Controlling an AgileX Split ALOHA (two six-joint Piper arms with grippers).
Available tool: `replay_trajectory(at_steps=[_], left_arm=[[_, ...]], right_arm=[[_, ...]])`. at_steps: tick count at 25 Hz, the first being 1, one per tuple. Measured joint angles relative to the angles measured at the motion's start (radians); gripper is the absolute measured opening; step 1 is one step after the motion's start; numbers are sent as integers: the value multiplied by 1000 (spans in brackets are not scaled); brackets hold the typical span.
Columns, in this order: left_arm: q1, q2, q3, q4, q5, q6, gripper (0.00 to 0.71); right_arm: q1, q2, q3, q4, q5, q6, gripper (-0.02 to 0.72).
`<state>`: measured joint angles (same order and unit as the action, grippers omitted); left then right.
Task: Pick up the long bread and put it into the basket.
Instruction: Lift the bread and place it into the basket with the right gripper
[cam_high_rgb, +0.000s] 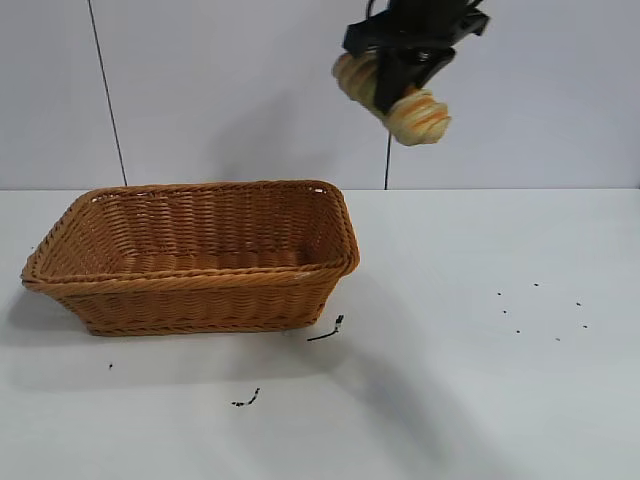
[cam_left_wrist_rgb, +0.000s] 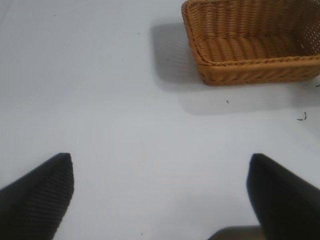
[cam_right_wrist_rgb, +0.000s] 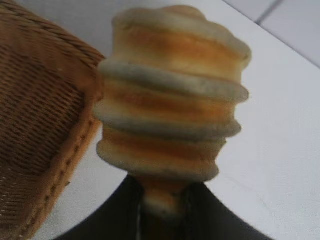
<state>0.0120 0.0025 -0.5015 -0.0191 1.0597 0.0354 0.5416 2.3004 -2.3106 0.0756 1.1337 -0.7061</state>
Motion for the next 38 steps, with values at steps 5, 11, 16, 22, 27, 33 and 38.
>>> replay_trajectory(at_steps=[5, 11, 16, 22, 27, 33, 38], left_arm=[[0, 0, 0, 0, 0, 0, 693], [0, 0, 0, 0, 0, 0, 693], [0, 0, 0, 0, 0, 0, 693], [0, 0, 0, 0, 0, 0, 693], [0, 0, 0, 0, 0, 0, 693], [0, 0, 0, 0, 0, 0, 693], [0, 0, 0, 0, 0, 0, 693]], right_arm=[[78, 43, 0, 18, -87, -249, 111], [94, 141, 0, 95, -166, -363, 110], [95, 217, 0, 103, -169, -400, 110], [95, 227, 0, 114, -189, -335, 541], [95, 211, 0, 105, -193, -310, 680], [63, 119, 0, 139, -188, -104, 689], [17, 22, -14, 96, -89, 399, 689]])
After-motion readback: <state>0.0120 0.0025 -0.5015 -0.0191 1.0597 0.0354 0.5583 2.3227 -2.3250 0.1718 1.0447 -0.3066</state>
